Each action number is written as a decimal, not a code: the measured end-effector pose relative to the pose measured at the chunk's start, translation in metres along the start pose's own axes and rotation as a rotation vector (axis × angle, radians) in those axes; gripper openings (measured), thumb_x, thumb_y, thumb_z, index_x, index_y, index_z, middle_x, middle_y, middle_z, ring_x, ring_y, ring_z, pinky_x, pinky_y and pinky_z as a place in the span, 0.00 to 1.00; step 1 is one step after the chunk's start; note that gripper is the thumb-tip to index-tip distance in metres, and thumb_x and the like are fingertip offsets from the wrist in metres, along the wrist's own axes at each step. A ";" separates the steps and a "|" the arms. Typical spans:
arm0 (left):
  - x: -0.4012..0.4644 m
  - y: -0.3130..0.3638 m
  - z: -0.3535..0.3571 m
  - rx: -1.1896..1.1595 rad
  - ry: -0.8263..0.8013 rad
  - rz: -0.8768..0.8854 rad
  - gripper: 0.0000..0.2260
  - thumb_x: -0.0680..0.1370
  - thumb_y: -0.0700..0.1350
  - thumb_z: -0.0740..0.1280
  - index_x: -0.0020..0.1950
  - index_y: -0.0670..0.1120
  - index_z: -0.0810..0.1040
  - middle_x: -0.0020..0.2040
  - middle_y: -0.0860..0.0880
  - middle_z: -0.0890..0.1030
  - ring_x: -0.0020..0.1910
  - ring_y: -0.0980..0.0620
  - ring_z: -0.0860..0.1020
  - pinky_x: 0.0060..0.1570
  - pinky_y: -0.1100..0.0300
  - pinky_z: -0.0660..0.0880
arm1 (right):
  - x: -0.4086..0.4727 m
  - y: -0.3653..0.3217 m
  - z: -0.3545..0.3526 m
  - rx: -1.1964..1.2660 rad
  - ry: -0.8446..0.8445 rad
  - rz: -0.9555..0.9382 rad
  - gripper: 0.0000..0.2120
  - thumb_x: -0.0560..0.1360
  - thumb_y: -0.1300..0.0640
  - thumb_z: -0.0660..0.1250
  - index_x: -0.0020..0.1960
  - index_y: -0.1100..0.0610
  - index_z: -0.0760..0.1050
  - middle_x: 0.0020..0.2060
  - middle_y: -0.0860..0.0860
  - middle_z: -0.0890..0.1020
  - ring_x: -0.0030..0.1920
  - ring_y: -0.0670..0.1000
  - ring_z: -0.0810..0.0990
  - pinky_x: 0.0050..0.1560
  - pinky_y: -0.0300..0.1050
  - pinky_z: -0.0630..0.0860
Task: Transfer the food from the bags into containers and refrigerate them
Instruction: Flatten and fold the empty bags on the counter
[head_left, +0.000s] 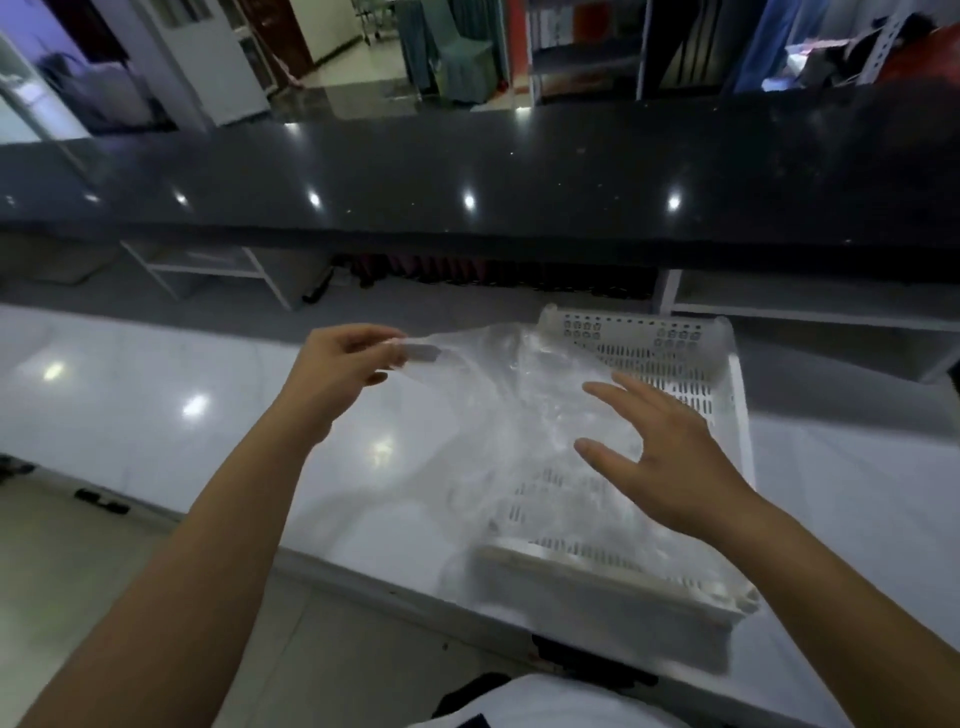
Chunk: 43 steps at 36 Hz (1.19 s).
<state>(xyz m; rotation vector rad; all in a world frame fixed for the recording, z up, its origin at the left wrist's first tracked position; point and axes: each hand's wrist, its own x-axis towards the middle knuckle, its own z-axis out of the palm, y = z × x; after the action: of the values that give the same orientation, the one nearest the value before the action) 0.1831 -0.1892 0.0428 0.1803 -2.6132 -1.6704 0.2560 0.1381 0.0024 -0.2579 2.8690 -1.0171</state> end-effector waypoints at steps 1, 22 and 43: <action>0.000 -0.001 -0.011 -0.016 0.017 -0.007 0.06 0.78 0.41 0.72 0.47 0.52 0.86 0.44 0.47 0.87 0.48 0.49 0.85 0.51 0.55 0.81 | 0.007 -0.005 0.001 -0.004 -0.012 -0.021 0.30 0.76 0.36 0.63 0.76 0.38 0.61 0.79 0.44 0.59 0.79 0.50 0.55 0.77 0.55 0.52; 0.001 -0.147 -0.144 -0.294 0.239 -0.411 0.08 0.80 0.40 0.69 0.57 0.42 0.84 0.55 0.42 0.83 0.52 0.46 0.83 0.55 0.52 0.81 | 0.113 -0.101 0.159 -0.317 -0.423 -0.177 0.32 0.77 0.30 0.52 0.78 0.37 0.51 0.81 0.48 0.49 0.80 0.56 0.46 0.77 0.65 0.44; 0.027 -0.157 -0.004 0.710 -0.011 0.152 0.26 0.85 0.52 0.50 0.83 0.53 0.46 0.83 0.49 0.42 0.81 0.46 0.39 0.79 0.45 0.38 | 0.188 -0.122 0.233 -0.433 -0.033 -0.016 0.25 0.84 0.45 0.49 0.80 0.43 0.50 0.81 0.48 0.49 0.81 0.55 0.44 0.77 0.62 0.45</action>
<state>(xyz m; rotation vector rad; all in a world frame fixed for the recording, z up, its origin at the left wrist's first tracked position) 0.1689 -0.2612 -0.0984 -0.0154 -3.0094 -0.6456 0.1191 -0.1344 -0.1063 -0.3211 3.0282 -0.3759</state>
